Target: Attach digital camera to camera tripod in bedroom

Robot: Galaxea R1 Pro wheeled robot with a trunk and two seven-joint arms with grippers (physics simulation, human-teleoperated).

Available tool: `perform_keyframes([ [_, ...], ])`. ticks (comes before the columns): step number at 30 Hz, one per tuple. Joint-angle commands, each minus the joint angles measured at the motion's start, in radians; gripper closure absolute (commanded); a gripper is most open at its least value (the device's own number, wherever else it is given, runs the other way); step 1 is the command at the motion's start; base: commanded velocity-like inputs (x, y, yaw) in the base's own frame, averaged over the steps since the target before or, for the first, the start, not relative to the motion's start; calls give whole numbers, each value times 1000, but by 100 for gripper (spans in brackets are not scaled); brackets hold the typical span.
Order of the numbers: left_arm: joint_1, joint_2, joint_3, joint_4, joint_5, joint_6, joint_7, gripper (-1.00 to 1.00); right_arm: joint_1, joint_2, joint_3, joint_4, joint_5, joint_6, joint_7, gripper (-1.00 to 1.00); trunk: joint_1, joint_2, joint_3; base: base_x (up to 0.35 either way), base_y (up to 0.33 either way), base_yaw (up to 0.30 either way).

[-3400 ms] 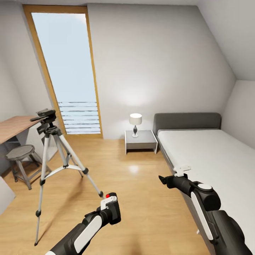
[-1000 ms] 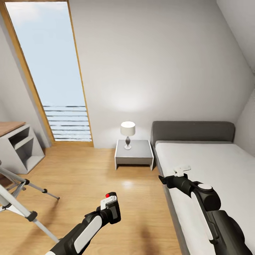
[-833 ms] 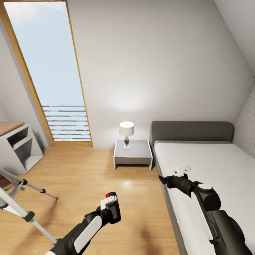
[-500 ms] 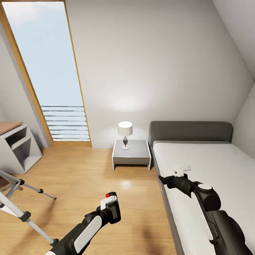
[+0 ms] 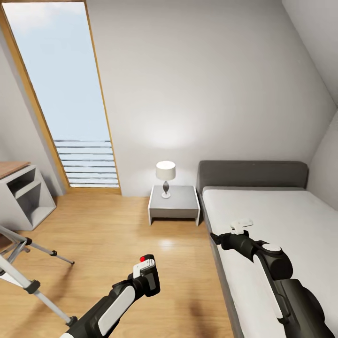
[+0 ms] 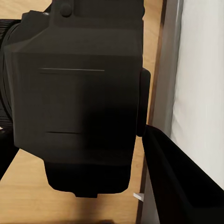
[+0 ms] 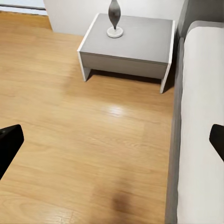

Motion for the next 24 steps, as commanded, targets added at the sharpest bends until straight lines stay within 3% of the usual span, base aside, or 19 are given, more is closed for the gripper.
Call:
perform_keyframes([
  [1, -1, 1, -4, -2, 6, 1, 7, 100, -1, -1, 1, -1, 0, 5, 2, -100, 0, -1, -2, 0, -30, 0],
  [24, -2, 2, -2, -2, 6, 1, 7, 100, -2, 0, -1, -1, 0, 5, 2, -100, 0, -1, -2, 6, -37, 0],
])
